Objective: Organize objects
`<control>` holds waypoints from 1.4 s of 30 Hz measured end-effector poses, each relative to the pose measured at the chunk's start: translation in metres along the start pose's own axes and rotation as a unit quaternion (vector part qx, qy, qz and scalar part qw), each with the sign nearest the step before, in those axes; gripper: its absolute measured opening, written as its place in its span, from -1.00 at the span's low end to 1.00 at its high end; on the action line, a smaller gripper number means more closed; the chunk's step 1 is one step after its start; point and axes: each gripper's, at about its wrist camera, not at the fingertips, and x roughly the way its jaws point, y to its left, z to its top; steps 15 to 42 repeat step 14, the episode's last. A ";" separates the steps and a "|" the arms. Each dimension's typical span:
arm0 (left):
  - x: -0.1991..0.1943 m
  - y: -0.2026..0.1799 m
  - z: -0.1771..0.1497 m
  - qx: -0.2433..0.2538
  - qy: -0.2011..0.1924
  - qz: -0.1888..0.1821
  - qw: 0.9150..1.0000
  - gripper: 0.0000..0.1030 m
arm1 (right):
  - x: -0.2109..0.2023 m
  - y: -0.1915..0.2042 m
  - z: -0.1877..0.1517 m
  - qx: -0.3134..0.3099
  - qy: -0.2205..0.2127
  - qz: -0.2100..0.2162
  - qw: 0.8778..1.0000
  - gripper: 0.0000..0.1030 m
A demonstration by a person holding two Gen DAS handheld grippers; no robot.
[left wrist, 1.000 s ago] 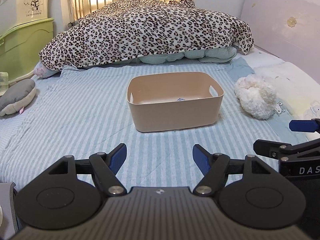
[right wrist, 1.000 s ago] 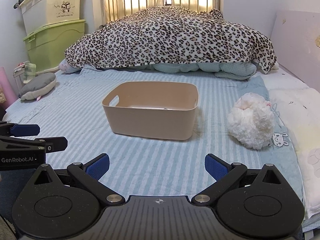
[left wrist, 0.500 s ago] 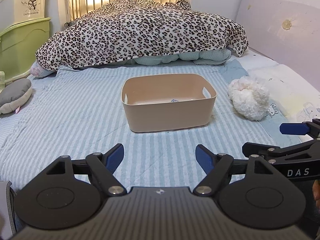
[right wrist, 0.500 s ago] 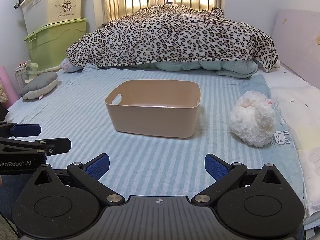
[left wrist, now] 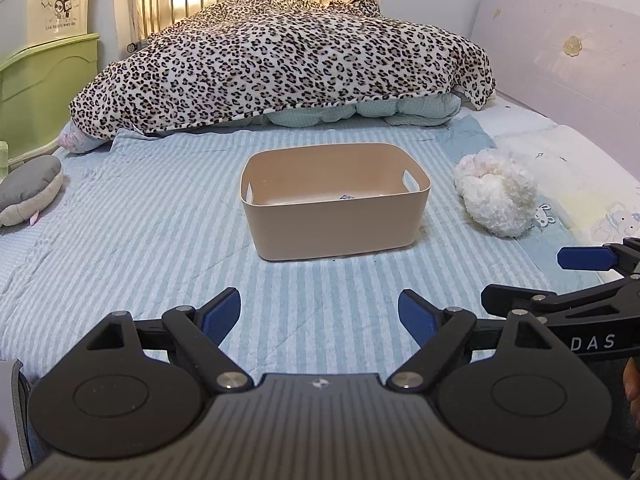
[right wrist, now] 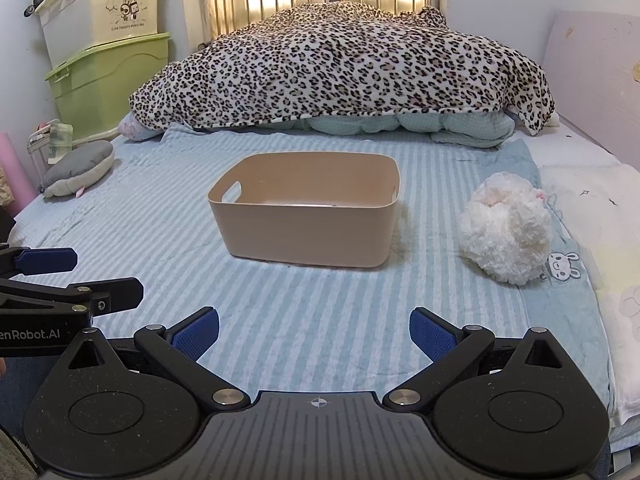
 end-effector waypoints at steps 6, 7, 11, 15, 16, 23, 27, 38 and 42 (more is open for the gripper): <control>0.000 0.002 -0.001 0.001 0.005 0.000 1.000 0.68 | 0.000 0.000 0.000 0.000 0.002 0.001 1.000 1.00; 0.000 0.002 -0.002 0.001 0.005 -0.001 1.000 0.68 | 0.000 0.000 0.000 0.000 0.002 0.000 1.000 1.00; 0.001 0.002 -0.003 0.004 0.007 -0.001 1.000 0.69 | 0.000 0.001 0.000 -0.001 0.003 0.002 1.000 1.00; 0.002 0.002 -0.002 0.004 0.008 -0.002 1.000 0.69 | 0.000 0.000 0.000 -0.001 0.003 0.003 1.000 1.00; 0.002 0.002 -0.002 0.004 0.008 -0.002 1.000 0.69 | 0.000 0.000 0.000 -0.001 0.003 0.003 1.000 1.00; 0.002 0.002 -0.002 0.004 0.008 -0.002 1.000 0.69 | 0.000 0.000 0.000 -0.001 0.003 0.003 1.000 1.00; 0.002 0.002 -0.002 0.004 0.008 -0.002 1.000 0.69 | 0.000 0.000 0.000 -0.001 0.003 0.003 1.000 1.00; 0.002 0.002 -0.002 0.004 0.008 -0.002 1.000 0.69 | 0.000 0.000 0.000 -0.001 0.003 0.003 1.000 1.00; 0.002 0.002 -0.002 0.004 0.008 -0.002 1.000 0.69 | 0.000 0.000 0.000 -0.001 0.003 0.003 1.000 1.00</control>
